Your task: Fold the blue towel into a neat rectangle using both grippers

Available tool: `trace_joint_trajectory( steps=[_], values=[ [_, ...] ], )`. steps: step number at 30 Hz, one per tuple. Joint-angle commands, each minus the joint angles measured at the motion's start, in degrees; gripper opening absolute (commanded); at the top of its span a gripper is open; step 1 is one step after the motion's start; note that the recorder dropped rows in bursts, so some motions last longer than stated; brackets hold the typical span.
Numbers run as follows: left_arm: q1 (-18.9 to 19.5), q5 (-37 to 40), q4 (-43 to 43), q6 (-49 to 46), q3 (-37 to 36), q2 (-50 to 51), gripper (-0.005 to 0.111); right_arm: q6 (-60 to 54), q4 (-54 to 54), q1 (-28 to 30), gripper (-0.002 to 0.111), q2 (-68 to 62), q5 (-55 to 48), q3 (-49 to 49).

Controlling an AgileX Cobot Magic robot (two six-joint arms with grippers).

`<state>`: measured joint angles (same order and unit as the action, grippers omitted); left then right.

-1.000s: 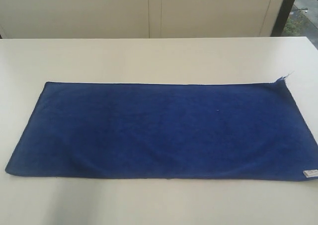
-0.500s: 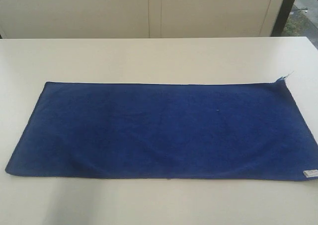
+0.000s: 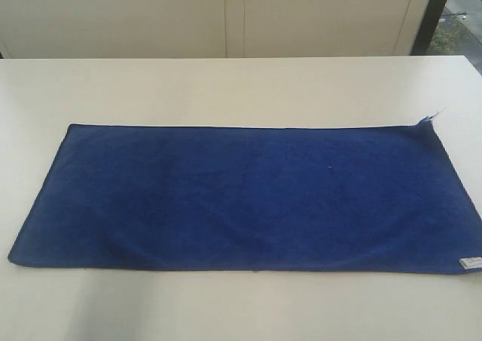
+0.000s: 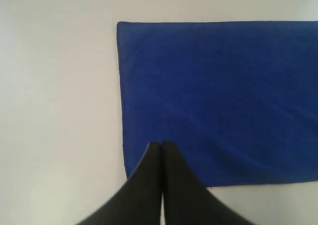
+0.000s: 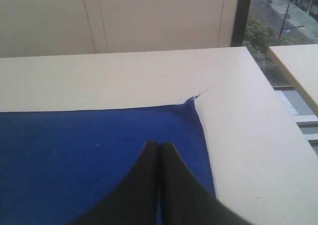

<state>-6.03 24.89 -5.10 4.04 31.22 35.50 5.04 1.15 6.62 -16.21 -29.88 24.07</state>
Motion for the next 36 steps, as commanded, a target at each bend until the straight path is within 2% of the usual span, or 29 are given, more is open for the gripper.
trace_joint_trajectory(
  steps=[1,36],
  values=[
    [-0.38,0.19,-0.45,-0.01,-0.49,-0.53,0.000,-0.29,0.11,-0.26,0.000,0.22,0.16,-0.23],
    [-0.38,0.05,-0.45,-0.01,-0.49,-0.53,0.000,-0.29,-0.15,-0.26,0.000,0.22,1.21,-0.23]
  ],
)
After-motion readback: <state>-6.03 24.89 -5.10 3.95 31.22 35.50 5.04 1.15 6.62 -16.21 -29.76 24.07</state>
